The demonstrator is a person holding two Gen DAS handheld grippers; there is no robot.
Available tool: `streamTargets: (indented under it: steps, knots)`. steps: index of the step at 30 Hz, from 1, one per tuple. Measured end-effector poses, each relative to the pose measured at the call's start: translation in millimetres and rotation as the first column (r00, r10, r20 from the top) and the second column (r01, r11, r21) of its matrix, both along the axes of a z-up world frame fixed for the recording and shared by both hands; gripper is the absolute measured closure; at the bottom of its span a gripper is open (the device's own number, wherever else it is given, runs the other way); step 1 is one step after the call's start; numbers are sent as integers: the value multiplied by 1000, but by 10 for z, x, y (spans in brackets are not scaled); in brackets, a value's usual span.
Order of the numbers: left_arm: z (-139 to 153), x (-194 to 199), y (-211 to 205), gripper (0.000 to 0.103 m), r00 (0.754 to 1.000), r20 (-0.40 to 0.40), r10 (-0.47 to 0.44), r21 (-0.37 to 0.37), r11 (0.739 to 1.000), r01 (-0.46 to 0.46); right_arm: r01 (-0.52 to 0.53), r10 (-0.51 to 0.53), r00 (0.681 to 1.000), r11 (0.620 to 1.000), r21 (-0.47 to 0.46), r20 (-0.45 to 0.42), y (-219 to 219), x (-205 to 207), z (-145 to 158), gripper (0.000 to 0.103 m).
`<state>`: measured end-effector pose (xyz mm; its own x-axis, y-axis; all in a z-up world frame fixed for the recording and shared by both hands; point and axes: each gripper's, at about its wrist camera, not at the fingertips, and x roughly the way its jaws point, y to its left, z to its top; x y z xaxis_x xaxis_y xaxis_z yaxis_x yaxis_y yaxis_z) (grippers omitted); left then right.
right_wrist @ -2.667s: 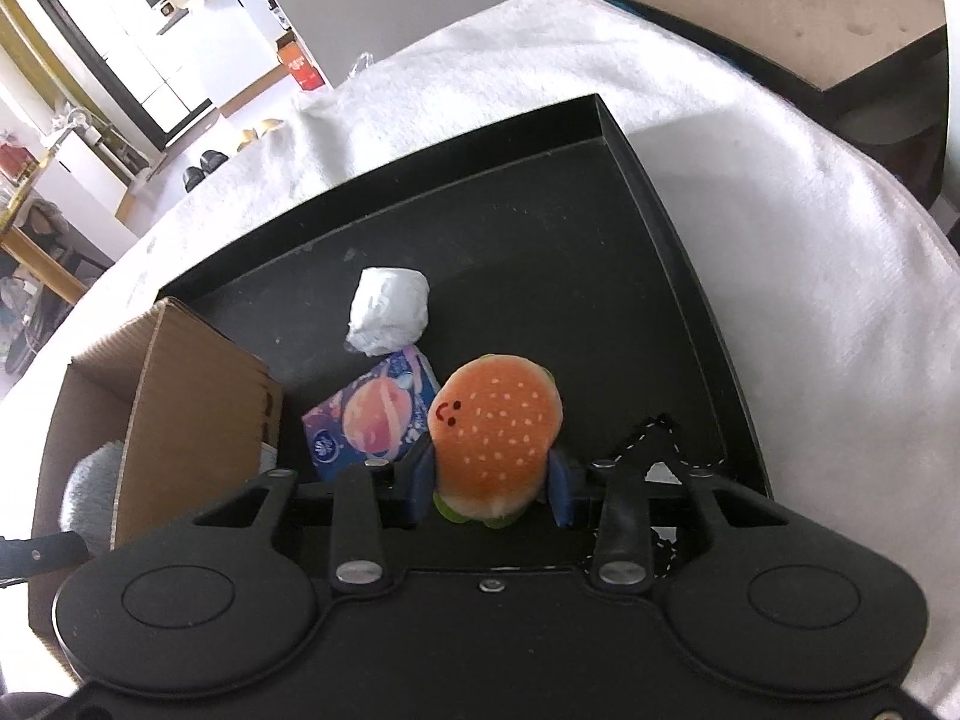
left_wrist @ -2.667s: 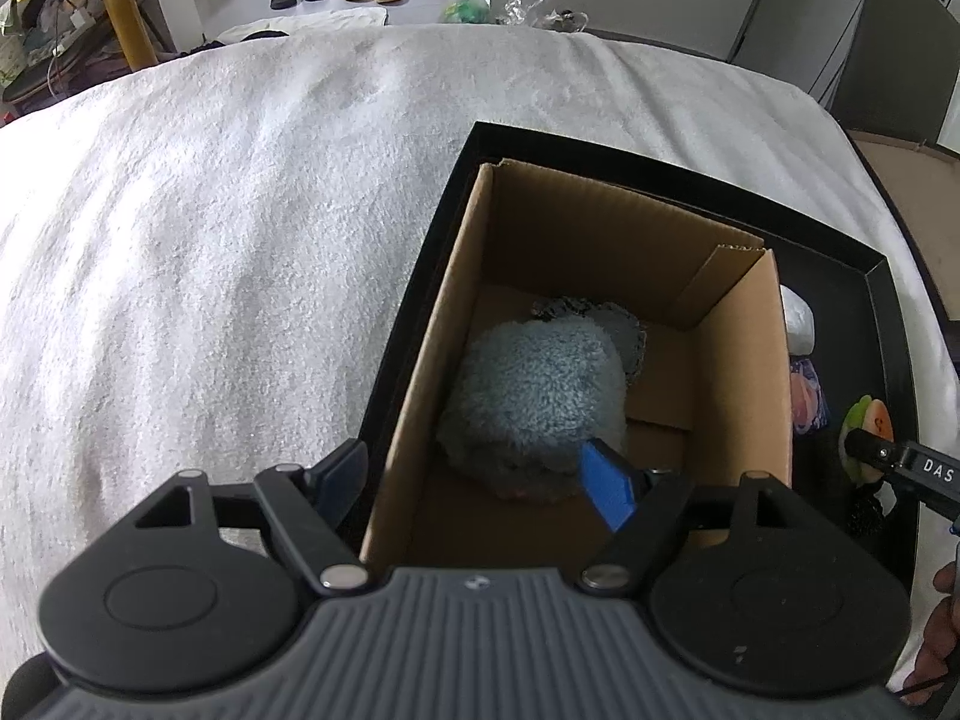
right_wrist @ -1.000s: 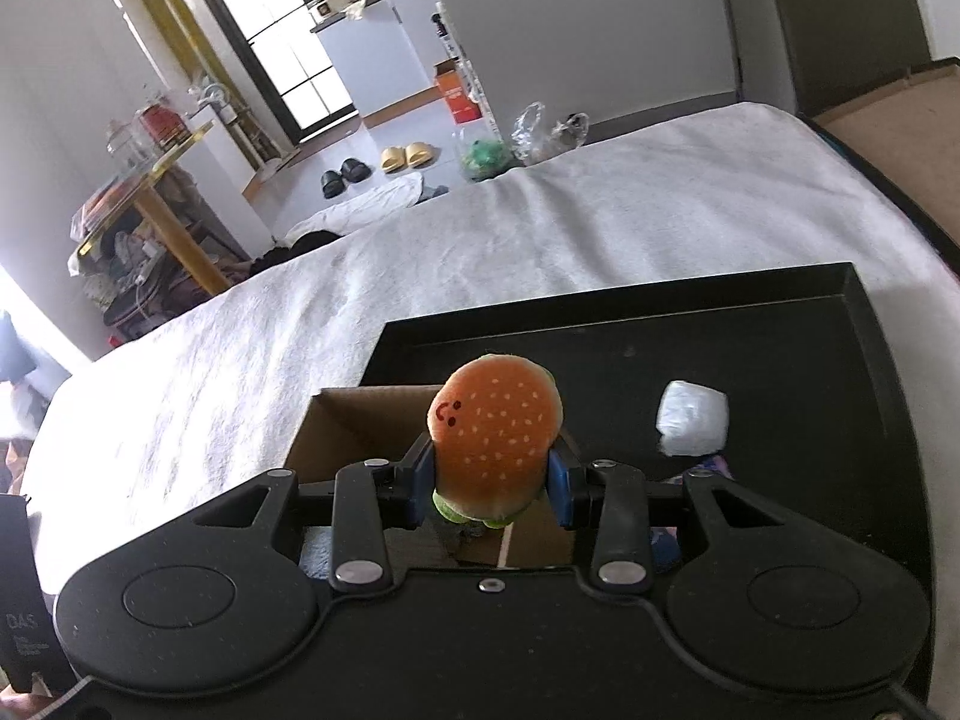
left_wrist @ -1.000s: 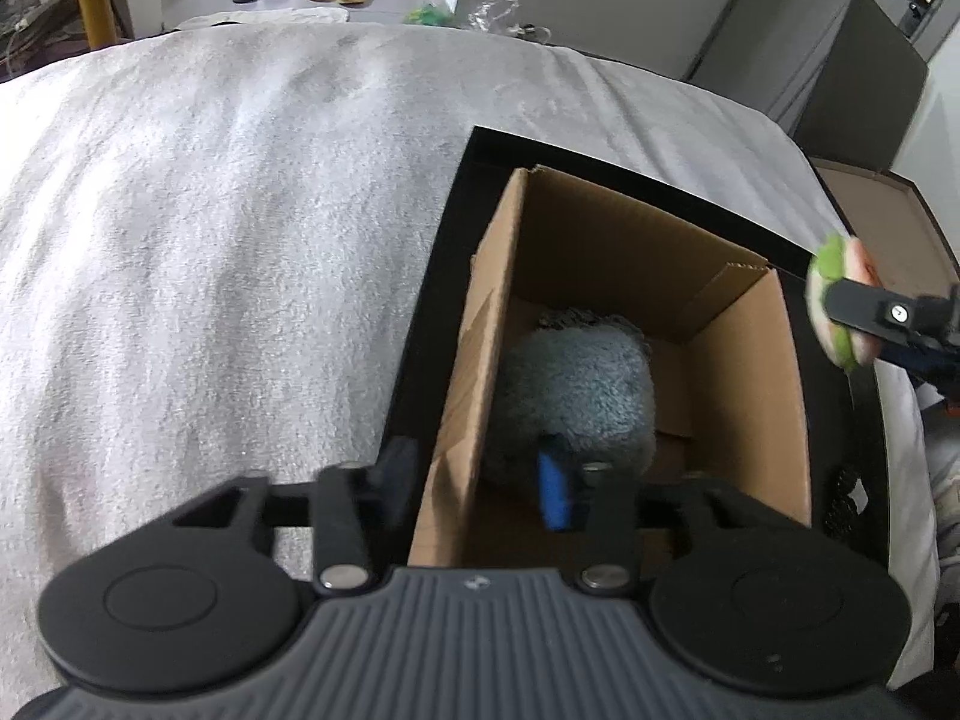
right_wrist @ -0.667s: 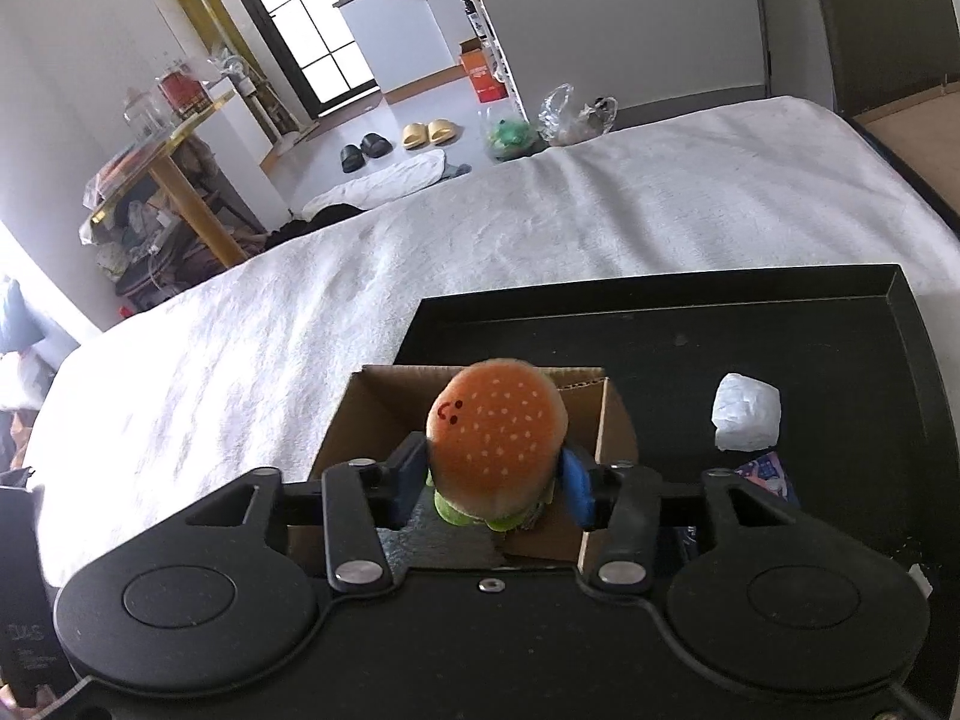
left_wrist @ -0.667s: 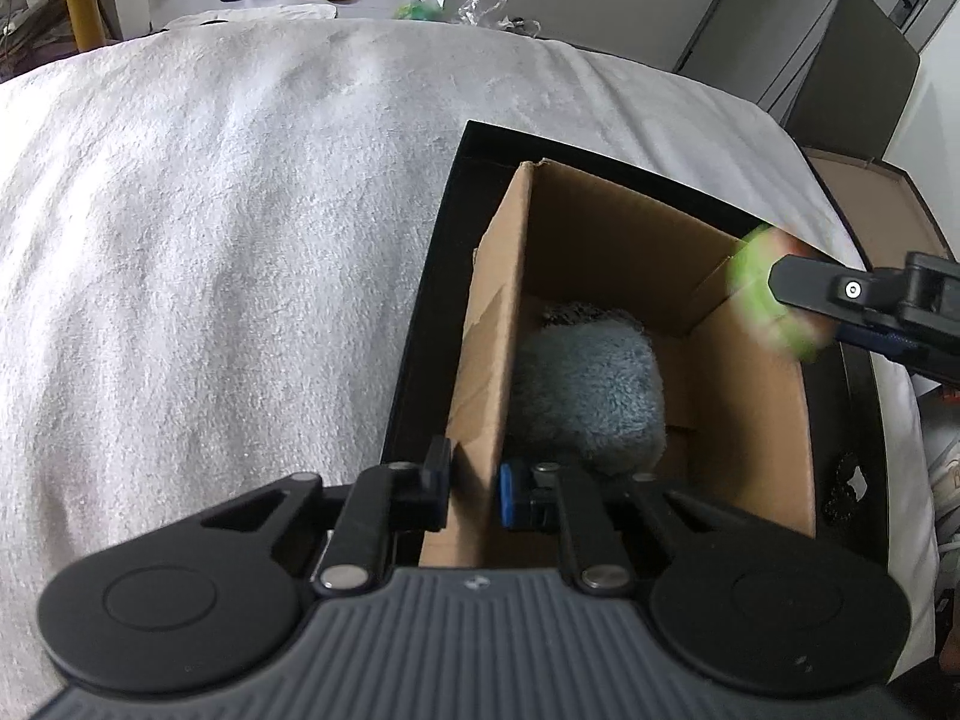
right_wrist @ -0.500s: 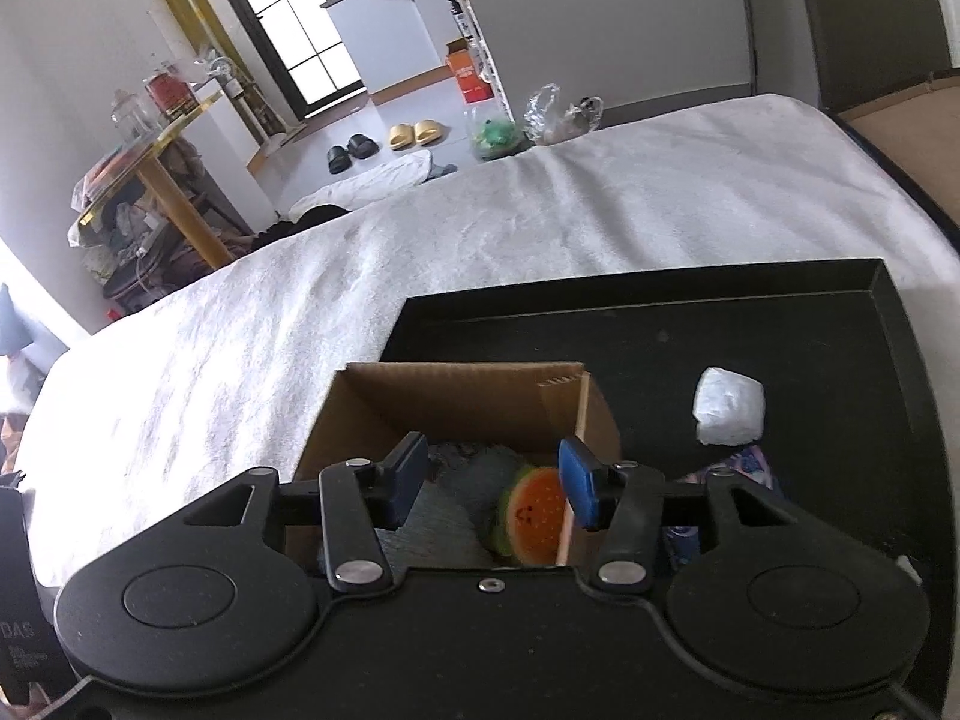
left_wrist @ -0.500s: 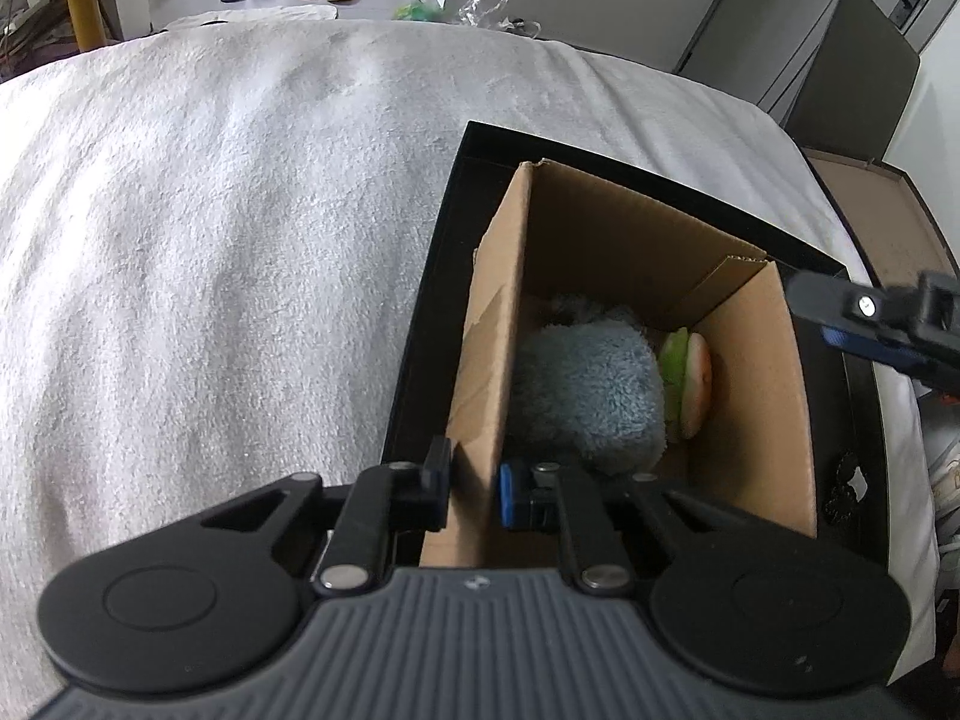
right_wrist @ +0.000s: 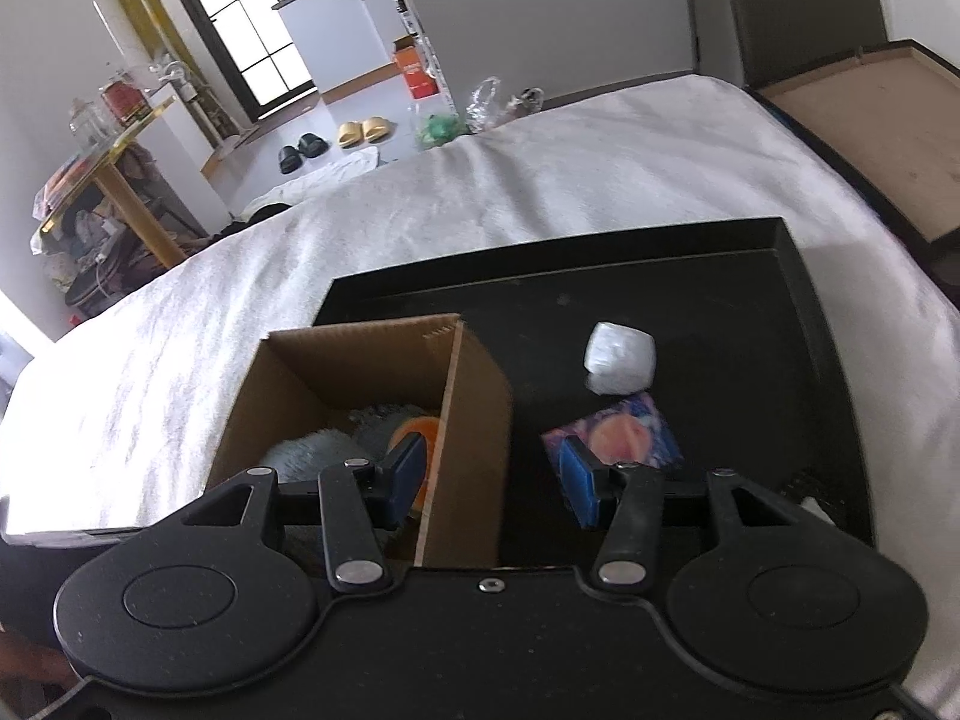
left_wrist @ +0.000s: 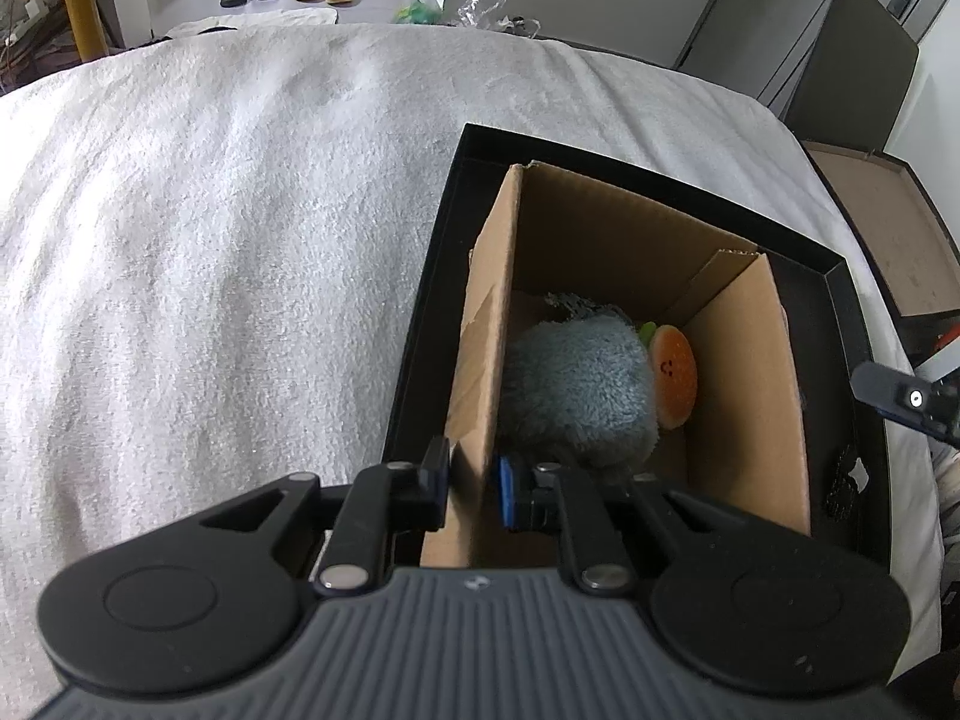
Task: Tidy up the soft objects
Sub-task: 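Grasp the printed tissue pack on the tray with the right tool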
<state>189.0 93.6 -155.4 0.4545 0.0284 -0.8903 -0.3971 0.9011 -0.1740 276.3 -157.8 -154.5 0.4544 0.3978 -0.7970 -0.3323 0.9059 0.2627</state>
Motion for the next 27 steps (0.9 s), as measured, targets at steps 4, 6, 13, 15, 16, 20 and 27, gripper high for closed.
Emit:
streamTargets:
  steps: [4, 6, 13, 15, 16, 20, 27]
  knots:
    - [40, -18, -21, 83, 1000, 2, 6, 8, 1000, -6, 21, -21, 1000, 1000, -3, 2, -119, -32, -29, 49]
    - [58, -21, -28, 77, 1000, -3, 7, 4, 1000, -7, 29, -29, 1000, 1000, -3, -4, -163, -43, -66, 48]
    - [108, -16, -92, 46, 1000, -18, 16, 43, 999, -15, 44, -44, 999, 999, 5, -11, -285, -46, -199, 25]
    - [121, -11, -103, 44, 1000, -22, 19, 53, 998, -18, 36, -36, 999, 999, -1, -10, -302, -30, -231, 25]
    - [122, -6, -107, 43, 999, -26, 22, 56, 998, -21, 30, -30, 999, 1000, -4, -14, -309, -16, -250, 25]
    - [114, 32, -134, 42, 999, -39, 28, 76, 997, -25, -12, 12, 1000, 999, -34, -21, -312, 66, -349, 20]
    - [85, 104, -222, 41, 998, -55, 34, 105, 994, -28, -93, 90, 995, 993, -72, -41, -241, 230, -472, 15]
